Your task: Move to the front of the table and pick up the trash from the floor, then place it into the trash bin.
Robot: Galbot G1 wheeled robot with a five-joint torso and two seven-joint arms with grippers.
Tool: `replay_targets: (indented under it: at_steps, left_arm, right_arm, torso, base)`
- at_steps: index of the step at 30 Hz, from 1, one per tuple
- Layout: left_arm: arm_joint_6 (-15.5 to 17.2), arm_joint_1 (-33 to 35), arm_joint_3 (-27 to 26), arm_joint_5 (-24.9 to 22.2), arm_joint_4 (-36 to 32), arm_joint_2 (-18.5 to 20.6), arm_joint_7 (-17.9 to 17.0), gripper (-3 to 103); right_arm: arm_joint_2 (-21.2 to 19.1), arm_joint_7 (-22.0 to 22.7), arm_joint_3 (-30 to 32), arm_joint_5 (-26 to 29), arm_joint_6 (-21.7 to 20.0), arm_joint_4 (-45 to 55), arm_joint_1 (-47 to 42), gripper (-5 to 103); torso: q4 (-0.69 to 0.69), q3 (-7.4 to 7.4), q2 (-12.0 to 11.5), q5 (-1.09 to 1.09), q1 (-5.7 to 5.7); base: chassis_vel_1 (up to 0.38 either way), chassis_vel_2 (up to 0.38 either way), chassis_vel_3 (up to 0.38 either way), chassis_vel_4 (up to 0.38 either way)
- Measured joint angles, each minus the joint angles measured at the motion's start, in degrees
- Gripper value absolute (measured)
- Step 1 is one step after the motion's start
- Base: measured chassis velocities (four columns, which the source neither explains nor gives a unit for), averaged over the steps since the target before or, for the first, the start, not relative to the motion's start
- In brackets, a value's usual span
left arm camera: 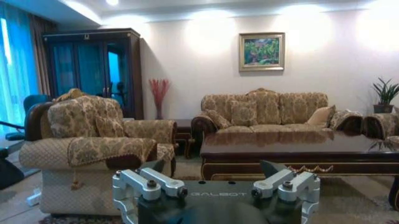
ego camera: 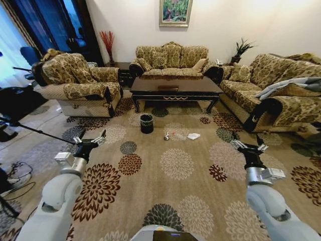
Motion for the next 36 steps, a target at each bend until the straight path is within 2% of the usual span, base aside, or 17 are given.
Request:
replay_targets:
  at_steps: [2, 3, 4, 5, 8, 15, 21, 26, 36]
  left_arm:
    - [-0.2, 0.4, 0.2, 0.0, 0.0, -0.1, -0.1, 100]
    - [-0.3, 0.5, 0.2, -0.2, 0.1, 0.0, -0.1, 100]
    - [-0.3, 0.5, 0.2, -0.2, 0.1, 0.0, -0.1, 100]
    - [-0.3, 0.6, 0.2, -0.4, 0.2, 0.0, -0.2, 100]
    - [-0.6, 0.7, -0.1, -1.4, 0.1, 0.5, -0.8, 100]
    - [-2.3, 1.5, -0.8, -2.6, 0.3, 0.5, -2.3, 100]
    - [-2.7, 1.9, -0.9, -2.3, 0.2, 0.0, -3.0, 100]
    - [-2.5, 2.5, -0.1, -0.8, -0.5, -0.7, -4.3, 100]
    - [-2.8, 2.9, 0.2, -0.1, -0.6, -1.6, -4.4, 100]
  right_arm:
    - [-1.6, -1.9, 0.2, 2.0, -0.6, 0.5, 0.0, 100]
    - [-3.7, -4.5, 0.5, 4.4, -1.2, 1.0, 0.1, 100]
    - [-3.7, -4.5, 0.5, 4.4, -1.2, 1.0, 0.1, 100]
    - [-4.9, -5.9, 0.7, 5.7, -1.4, 1.2, 0.3, 100]
    - [-6.2, -9.2, 0.8, 5.6, 1.2, 0.0, 1.4, 100]
    - [-7.4, -9.7, 1.0, 4.4, 3.6, -1.8, 2.6, 100]
    - [-7.9, -9.9, 0.9, 3.4, 3.5, -1.8, 2.3, 100]
    - [-7.5, -7.9, 0.6, 3.6, 2.9, -1.7, 2.1, 100]
    - [-6.2, -4.8, 0.1, 3.3, 3.5, -1.7, 1.9, 100]
  torso:
    - [0.0, 0.0, 0.0, 0.0, 0.0]
    - [0.02, 0.0, 0.0, -0.02, 0.0]
    - [0.02, 0.0, 0.0, -0.02, 0.0]
    - [0.03, 0.0, 0.0, -0.11, 0.0]
    - [0.02, 0.0, 0.0, 0.0, 0.0]
    - [0.02, 0.0, 0.0, -0.03, 0.0]
    - [0.01, 0.0, 0.0, -0.03, 0.0]
    - [0.01, -0.12, -0.2, -0.02, -0.1]
    - [0.02, -1.29, -2.4, -0.03, -1.06]
  base:
    - [0.0, 0.0, 0.0, 0.0]
    - [0.0, 0.0, 0.0, 0.0]
    - [0.0, 0.0, 0.0, 0.0]
    - [0.0, 0.0, 0.0, 0.0]
    - [0.0, 0.0, 0.0, 0.0]
    - [0.0, 0.0, 0.0, 0.0]
    - [0.0, 0.0, 0.0, 0.0]
    - [0.0, 0.0, 0.0, 0.0]
    - [0.0, 0.0, 0.0, 0.0]
